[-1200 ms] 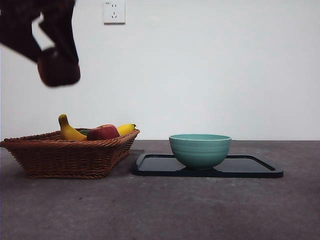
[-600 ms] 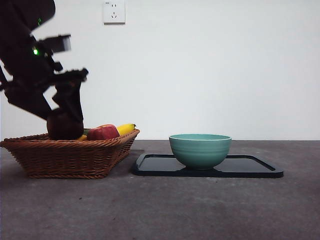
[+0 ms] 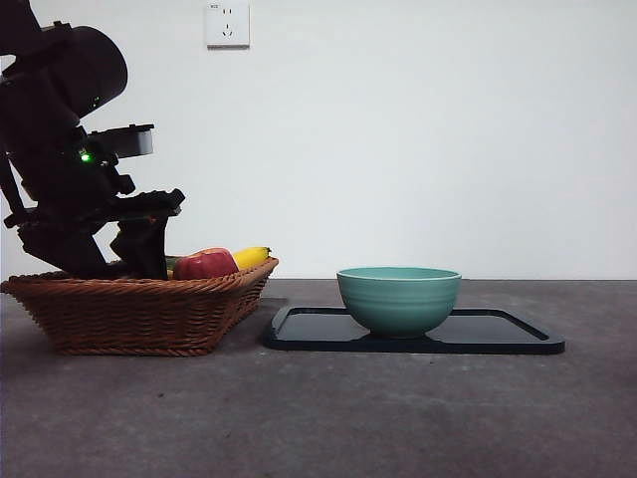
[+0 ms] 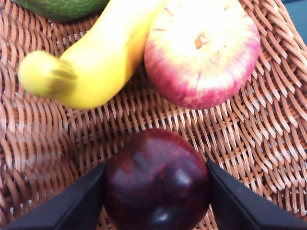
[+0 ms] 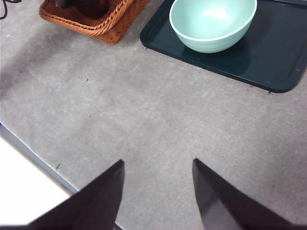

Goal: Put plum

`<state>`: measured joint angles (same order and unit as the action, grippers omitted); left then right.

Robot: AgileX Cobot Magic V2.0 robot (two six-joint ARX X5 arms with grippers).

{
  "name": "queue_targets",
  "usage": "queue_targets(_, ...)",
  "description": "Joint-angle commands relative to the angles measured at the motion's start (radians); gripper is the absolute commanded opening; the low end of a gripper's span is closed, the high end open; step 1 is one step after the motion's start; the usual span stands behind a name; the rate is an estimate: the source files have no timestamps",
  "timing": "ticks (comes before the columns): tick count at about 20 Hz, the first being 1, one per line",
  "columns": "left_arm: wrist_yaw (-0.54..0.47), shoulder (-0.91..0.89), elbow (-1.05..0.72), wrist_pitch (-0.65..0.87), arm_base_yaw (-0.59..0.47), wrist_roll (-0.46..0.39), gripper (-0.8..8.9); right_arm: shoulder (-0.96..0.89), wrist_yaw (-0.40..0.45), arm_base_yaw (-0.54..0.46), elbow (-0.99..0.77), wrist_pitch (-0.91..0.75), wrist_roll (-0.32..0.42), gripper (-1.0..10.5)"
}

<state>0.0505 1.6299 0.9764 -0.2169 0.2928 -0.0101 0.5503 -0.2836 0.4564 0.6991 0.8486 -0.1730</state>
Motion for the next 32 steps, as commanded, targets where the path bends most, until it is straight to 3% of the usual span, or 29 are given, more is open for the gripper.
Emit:
queue_targets(1, 0.002, 0.024, 0.009, 0.002, 0.009, -0.002, 2.79, 0.003, 0.004, 0.005, 0.003, -0.01, -0.003, 2.3)
queue_targets(3, 0.002, 0.024, 0.009, 0.001, 0.01, 0.003, 4.14, 0.003, 0.004, 0.005, 0.003, -0.01, -0.003, 2.3)
queue_targets(5, 0.002, 0.023, 0.011, -0.005, 0.01, 0.008, 4.65, 0.003, 0.004, 0.005, 0.003, -0.01, -0.003, 2.3)
queue_targets(10, 0.002, -0.018, 0.018, -0.036, 0.011, 0.029, 4.65, 0.003, 0.004, 0.005, 0.003, -0.01, -0.002, 2.3)
queue_targets(17, 0.008, -0.234, 0.018, -0.099, 0.022, 0.029, 4.65, 0.003, 0.004, 0.005, 0.003, -0.012, -0.002, 2.3)
queue_targets(24, 0.256, -0.489, 0.018, -0.237, 0.036, 0.022, 4.64, 0.003, 0.004, 0.005, 0.003, -0.038, -0.003, 2.3)
queue_targets(32, 0.593, -0.668, 0.018, -0.53, 0.037, -0.011, 4.63, 0.003, 0.004, 0.005, 0.003, -0.04, -0.003, 2.3)
